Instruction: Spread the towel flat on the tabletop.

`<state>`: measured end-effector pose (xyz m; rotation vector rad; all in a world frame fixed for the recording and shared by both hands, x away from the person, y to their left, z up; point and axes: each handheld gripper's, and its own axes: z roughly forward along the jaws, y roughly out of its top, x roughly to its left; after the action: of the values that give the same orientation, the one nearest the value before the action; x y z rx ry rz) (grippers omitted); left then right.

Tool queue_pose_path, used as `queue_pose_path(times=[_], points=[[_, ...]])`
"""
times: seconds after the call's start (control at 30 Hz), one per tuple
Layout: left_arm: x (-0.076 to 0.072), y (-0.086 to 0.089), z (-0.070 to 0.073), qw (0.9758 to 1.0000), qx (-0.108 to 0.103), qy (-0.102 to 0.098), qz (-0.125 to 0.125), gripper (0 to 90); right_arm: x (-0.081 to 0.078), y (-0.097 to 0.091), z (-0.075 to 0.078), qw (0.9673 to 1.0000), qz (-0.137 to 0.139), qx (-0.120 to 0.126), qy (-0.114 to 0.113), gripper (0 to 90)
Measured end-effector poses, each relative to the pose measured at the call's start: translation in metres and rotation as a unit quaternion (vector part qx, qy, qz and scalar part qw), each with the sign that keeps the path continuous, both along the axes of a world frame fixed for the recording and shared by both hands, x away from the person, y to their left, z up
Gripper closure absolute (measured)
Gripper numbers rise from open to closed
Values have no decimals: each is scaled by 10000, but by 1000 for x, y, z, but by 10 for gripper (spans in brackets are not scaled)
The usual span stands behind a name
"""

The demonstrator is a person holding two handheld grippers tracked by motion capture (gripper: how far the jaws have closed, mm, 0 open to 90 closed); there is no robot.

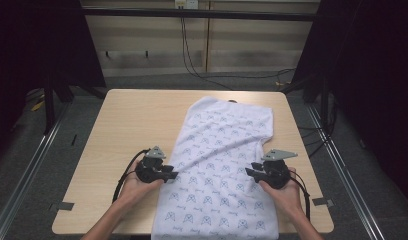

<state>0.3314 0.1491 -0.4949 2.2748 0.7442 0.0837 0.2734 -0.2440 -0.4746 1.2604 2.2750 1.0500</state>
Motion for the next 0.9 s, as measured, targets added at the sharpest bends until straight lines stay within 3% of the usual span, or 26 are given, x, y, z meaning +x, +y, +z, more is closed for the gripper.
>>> queue_pose_path(times=[0.07, 0.2, 0.27, 0.4, 0.47, 0.53, 0.6, 0.67, 0.73, 0.8, 0.9], points=[[-9, 5, 1, 9999, 124, -75, -56, 661, 7, -1, -6, 9999, -87, -71, 53, 627], [-34, 30, 2, 10000, 8, 54, 42, 662, 6, -5, -8, 9998, -151, -13, 140, 610], [-47, 42, 0, 9995, -150, 54, 256, 662, 1, -3, -9, 9996, 14, 131, 249, 612], [-59, 51, 2, 9996, -140, 180, 194, 611, -3, 2, -11, 9992, 252, 116, 290, 671], [-57, 52, 4, 9996, -168, 190, 137, 575, -4, 4, -11, 9986, 376, 196, 316, 739], [-51, 51, 7, 9995, -255, 102, 172, 568, -4, 6, -16, 9981, 395, 5, 472, 815], [-39, 50, 10, 9990, -302, 44, 341, 567, -3, 6, -19, 9979, 370, -79, 531, 819], [-27, 49, 12, 9971, -505, 38, 560, 567, -5, 6, -22, 9977, 411, -168, 507, 801], [-18, 46, 13, 9970, -445, -48, 625, 552, -10, 4, -20, 9972, 409, -280, 562, 803], [-13, 45, 14, 9966, -496, 16, 651, 552, -17, -2, -19, 9967, 458, -404, 537, 807], [-10, 39, 10, 9974, -371, 10, 626, 553, -31, -17, -17, 9963, 452, -386, 616, 805]])
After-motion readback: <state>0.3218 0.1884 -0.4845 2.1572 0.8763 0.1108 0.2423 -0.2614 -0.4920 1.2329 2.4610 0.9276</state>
